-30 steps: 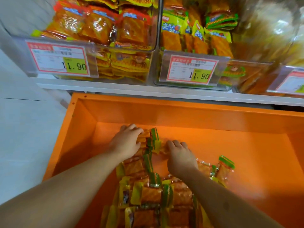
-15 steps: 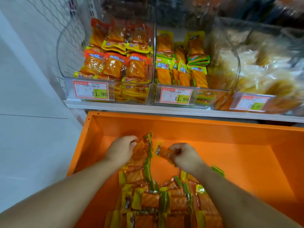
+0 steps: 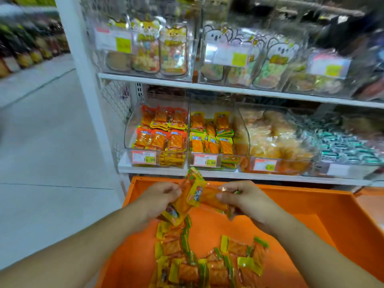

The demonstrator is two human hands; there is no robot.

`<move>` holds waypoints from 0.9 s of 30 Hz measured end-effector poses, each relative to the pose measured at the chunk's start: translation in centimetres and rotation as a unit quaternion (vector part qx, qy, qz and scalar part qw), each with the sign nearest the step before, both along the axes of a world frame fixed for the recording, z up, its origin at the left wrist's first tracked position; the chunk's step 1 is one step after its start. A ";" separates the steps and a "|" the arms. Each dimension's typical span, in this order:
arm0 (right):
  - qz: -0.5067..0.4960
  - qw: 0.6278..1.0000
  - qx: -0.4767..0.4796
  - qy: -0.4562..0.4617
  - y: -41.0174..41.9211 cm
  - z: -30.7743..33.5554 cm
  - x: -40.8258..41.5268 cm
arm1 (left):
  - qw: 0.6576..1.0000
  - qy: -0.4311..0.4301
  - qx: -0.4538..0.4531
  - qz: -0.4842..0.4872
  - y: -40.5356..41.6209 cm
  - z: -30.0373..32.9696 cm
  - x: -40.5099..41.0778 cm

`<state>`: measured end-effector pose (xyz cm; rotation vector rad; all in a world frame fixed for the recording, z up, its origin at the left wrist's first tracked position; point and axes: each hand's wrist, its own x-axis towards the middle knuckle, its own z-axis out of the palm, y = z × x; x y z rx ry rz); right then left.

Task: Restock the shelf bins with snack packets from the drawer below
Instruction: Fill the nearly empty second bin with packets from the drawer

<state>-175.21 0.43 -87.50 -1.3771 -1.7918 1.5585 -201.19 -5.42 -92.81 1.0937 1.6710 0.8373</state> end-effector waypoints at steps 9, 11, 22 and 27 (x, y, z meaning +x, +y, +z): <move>-0.037 0.984 0.151 -0.083 -2.8 3.5 -0.3 | 0.982 -0.186 0.012 0.004 -4.2 6.7 1.5; -0.050 0.974 0.195 -0.100 -2.7 3.9 -0.9 | 0.980 -0.200 0.012 0.013 -4.0 7.2 1.9; -0.030 0.939 0.314 -0.136 -0.4 3.7 -3.2 | 0.992 -0.117 0.043 0.000 -1.7 7.0 2.1; 0.067 0.973 0.208 -0.072 0.4 3.9 -2.8 | 0.993 -0.091 0.044 -0.056 -1.3 7.5 1.6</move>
